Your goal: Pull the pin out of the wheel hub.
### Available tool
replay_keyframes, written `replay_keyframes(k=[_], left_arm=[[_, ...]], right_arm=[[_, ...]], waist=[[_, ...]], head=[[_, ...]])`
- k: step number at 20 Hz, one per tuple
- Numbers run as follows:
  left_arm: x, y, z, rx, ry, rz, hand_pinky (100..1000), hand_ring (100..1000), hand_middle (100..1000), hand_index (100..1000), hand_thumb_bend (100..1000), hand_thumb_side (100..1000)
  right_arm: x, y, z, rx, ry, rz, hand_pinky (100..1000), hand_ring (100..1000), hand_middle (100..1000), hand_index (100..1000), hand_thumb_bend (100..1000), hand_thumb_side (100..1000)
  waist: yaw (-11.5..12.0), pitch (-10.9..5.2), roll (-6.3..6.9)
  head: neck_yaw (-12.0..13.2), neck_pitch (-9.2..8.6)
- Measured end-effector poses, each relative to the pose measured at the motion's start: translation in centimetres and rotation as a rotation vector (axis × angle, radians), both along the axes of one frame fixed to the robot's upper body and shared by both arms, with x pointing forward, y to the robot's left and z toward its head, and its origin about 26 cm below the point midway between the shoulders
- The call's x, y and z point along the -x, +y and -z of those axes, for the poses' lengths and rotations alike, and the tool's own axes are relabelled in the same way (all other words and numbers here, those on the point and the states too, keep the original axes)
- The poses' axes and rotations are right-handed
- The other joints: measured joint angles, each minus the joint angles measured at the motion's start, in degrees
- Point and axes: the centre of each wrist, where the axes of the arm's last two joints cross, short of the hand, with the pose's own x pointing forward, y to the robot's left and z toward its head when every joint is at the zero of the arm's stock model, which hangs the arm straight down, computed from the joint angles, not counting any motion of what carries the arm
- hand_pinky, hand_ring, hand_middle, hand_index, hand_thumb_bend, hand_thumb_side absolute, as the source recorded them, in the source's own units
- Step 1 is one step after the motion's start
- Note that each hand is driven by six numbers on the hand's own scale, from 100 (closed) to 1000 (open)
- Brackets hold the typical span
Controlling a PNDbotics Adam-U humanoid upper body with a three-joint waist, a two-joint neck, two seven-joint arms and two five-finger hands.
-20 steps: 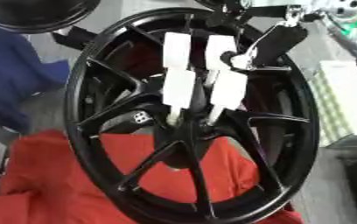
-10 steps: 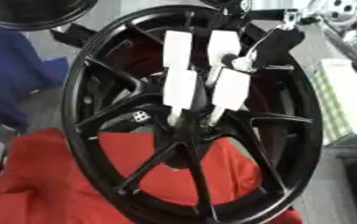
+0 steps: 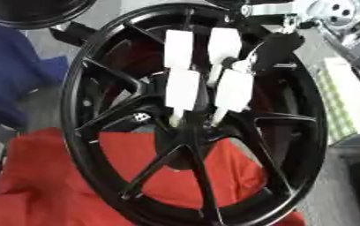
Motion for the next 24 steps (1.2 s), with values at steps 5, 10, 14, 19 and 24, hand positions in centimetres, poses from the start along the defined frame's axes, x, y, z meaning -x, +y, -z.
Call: replay_keyframes(k=[5, 10, 14, 19, 24], left_arm=[[0.0, 0.0, 0.0, 0.000, 0.000, 0.000, 716, 752, 805, 849, 594, 689], [0.0, 0.0, 0.0, 0.003, 0.001, -0.001, 716, 753, 805, 846, 593, 689], [-0.1, -0.1, 0.1, 0.009, 0.002, -0.002, 716, 754, 806, 845, 589, 691], [-0.1, -0.1, 0.1, 0.009, 0.002, -0.002, 717, 755, 806, 843, 590, 689], [-0.1, -0.1, 0.1, 0.010, 0.002, -0.002, 717, 755, 806, 843, 587, 691]], right_arm=[[0.0, 0.1, -0.1, -0.043, -0.009, 0.002, 861, 833, 565, 645, 123, 261], [0.0, 0.2, -0.1, -0.080, -0.020, 0.010, 842, 782, 448, 521, 100, 144], [0.0, 0.3, -0.1, -0.107, -0.020, 0.010, 829, 725, 329, 414, 123, 100], [0.2, 0.6, -0.6, -0.117, -0.039, 0.006, 822, 670, 248, 343, 233, 100], [1.1, 1.0, -2.3, -0.138, -0.102, -0.018, 824, 643, 216, 315, 286, 100]], waist=[[-0.07, 0.00, 0.02], [-0.02, 0.01, 0.01], [0.02, 0.02, -0.02], [0.04, 0.08, -0.02], [-0.19, 0.06, -0.02]], head=[[0.01, 0.00], [0.00, 0.00], [-0.01, 0.00], [-0.03, 0.01], [0.00, 0.04]])
